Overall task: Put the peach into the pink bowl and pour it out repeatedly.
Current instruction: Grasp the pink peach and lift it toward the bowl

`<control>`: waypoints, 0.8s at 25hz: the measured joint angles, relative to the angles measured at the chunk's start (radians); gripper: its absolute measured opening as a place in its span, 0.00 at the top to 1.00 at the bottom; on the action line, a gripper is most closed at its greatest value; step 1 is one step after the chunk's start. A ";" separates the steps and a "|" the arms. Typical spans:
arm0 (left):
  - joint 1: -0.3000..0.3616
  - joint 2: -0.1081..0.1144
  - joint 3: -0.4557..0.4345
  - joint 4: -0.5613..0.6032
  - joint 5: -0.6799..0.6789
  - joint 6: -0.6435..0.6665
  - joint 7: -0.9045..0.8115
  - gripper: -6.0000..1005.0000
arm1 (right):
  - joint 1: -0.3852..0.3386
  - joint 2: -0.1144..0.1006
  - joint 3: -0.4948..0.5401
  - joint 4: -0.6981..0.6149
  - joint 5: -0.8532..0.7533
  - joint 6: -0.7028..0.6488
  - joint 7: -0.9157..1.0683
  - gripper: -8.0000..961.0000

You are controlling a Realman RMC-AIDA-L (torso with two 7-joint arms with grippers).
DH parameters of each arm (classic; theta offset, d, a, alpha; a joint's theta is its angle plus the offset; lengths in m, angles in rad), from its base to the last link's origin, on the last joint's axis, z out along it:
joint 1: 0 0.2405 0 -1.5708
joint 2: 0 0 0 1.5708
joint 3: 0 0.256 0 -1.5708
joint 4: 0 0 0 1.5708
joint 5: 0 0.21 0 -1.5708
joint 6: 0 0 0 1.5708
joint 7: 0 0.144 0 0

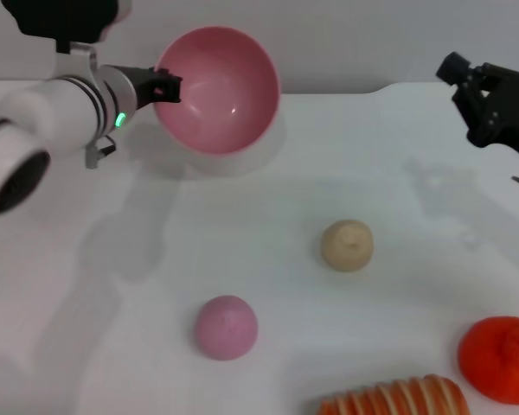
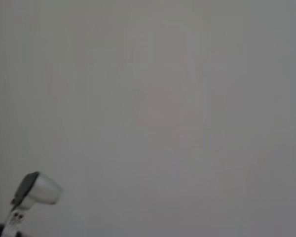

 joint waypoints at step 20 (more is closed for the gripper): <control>-0.113 0.002 -0.685 -0.094 -0.715 -0.567 1.052 0.95 | 0.049 -0.001 -0.344 -0.620 -0.601 -0.155 0.760 0.98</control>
